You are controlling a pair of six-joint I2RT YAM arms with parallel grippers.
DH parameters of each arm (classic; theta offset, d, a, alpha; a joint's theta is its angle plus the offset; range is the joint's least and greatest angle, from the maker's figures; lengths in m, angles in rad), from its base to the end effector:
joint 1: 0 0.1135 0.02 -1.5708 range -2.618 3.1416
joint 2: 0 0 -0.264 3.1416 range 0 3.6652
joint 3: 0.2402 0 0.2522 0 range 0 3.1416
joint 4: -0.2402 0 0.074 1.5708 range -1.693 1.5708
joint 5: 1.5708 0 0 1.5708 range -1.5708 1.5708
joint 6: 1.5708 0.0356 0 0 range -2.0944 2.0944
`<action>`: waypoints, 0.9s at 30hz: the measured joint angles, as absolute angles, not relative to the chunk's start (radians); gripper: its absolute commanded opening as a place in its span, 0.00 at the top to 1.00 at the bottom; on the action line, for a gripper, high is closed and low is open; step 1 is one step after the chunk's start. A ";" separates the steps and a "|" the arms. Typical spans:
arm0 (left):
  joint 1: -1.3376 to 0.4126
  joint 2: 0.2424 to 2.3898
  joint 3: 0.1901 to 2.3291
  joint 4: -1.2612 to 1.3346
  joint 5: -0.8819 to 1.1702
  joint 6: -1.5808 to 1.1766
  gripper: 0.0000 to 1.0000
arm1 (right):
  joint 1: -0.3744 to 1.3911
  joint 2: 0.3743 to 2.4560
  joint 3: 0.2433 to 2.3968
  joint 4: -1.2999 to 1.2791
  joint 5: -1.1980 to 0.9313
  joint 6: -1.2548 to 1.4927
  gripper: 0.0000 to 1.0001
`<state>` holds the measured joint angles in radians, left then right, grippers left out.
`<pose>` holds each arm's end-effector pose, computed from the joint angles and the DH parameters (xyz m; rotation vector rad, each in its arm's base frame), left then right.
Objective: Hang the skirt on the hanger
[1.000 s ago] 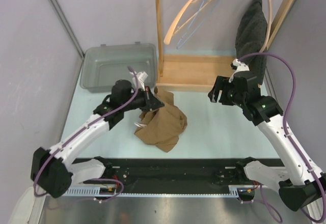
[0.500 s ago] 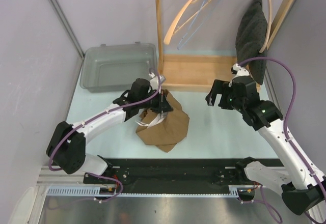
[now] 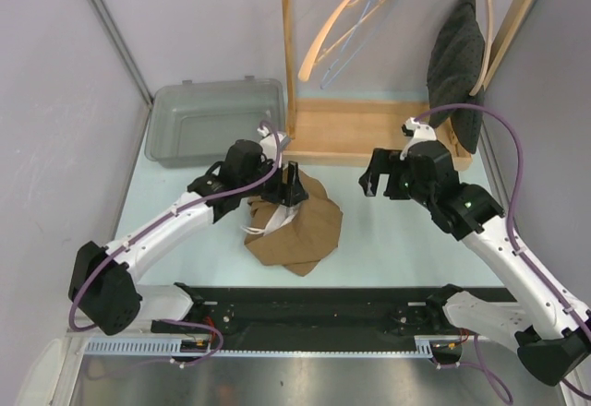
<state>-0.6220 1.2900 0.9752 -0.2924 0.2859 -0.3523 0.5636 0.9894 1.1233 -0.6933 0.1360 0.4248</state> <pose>0.2275 -0.1755 0.2867 0.4758 2.2325 -0.8467 0.1737 0.1040 0.3683 -0.0683 2.1550 0.4367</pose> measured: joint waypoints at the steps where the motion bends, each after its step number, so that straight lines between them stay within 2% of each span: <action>1: -0.622 1.285 0.985 -0.304 0.266 -0.347 0.20 | 0.569 0.992 1.120 -0.685 0.136 0.421 0.02; 9: -0.616 1.195 1.000 -0.349 0.104 -0.340 0.18 | 0.662 1.087 1.114 -0.605 0.135 0.373 0.06; 15: -0.545 1.122 0.940 -0.390 -0.018 -0.375 0.18 | 0.742 1.181 1.110 -0.555 0.156 0.363 0.05; 27: -0.462 1.013 0.781 -0.553 -0.070 -0.458 0.17 | 0.823 1.353 1.110 -0.344 0.152 0.289 0.03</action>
